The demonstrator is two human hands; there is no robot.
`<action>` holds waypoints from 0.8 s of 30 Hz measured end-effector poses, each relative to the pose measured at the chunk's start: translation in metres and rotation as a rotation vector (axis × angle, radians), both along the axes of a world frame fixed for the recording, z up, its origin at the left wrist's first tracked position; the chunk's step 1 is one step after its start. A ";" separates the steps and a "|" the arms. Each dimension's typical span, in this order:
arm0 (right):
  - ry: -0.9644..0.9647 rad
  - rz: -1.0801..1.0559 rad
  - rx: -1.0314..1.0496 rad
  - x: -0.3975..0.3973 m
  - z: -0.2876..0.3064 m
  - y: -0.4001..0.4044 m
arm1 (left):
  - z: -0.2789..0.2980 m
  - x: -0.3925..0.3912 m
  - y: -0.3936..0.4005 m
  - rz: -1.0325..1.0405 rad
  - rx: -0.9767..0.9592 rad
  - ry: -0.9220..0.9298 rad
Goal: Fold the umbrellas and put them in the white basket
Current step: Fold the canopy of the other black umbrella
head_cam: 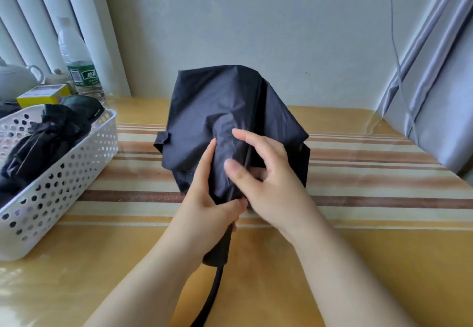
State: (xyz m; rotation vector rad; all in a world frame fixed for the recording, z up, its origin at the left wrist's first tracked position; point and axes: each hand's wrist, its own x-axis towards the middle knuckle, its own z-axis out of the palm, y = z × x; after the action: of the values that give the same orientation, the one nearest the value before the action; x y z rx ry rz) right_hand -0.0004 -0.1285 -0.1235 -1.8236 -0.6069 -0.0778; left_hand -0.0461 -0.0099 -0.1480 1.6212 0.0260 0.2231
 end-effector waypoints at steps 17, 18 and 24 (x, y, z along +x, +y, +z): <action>0.119 -0.355 -0.003 0.025 -0.007 -0.023 | 0.009 0.003 0.010 -0.116 -0.471 -0.008; 0.102 -0.344 0.018 0.026 -0.006 -0.024 | 0.009 0.003 0.011 -0.108 -0.484 -0.004; 0.396 -0.162 0.718 0.040 0.003 -0.043 | 0.011 0.007 0.017 -0.012 -0.517 -0.013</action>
State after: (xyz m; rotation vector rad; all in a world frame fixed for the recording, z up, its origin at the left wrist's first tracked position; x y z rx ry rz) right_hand 0.0394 -0.1714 -0.1210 -1.1365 -0.1136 -0.0341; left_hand -0.0392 0.0073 -0.1373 1.1050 0.0587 0.1983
